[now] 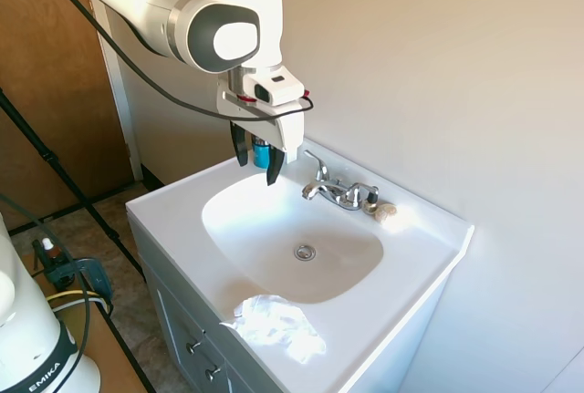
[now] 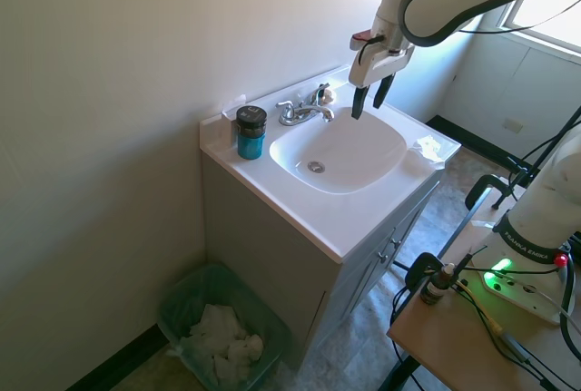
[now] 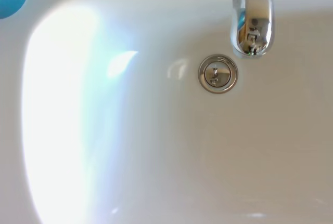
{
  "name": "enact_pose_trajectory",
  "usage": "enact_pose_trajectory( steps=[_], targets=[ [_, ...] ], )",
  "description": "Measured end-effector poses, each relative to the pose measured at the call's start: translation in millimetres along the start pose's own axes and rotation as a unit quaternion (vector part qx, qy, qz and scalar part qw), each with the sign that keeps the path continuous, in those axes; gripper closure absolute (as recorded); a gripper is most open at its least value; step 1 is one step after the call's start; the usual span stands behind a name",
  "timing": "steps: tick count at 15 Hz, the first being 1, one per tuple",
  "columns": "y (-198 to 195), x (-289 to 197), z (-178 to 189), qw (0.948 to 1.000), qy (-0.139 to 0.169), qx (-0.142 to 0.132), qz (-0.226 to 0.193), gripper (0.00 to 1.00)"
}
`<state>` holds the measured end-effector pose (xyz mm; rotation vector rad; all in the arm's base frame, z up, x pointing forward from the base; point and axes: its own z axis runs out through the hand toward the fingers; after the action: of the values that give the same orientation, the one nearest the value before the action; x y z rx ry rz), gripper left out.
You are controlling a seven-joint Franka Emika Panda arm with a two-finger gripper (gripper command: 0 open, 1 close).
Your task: Throw the tissue in the trash bin
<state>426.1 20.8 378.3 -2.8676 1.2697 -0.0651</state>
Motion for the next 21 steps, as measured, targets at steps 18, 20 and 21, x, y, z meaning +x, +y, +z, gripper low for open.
enact_pose_trajectory(
  steps=[18,20,21],
  targets=[
    [176.1,81.0,71.8,0.9867,-0.018,-0.046,0.155,0.00],
    [185.5,85.3,88.7,0.9844,-0.024,-0.049,0.167,0.00],
    [188.2,86.7,97.3,0.9837,-0.028,-0.051,0.170,0.00]
  ],
)
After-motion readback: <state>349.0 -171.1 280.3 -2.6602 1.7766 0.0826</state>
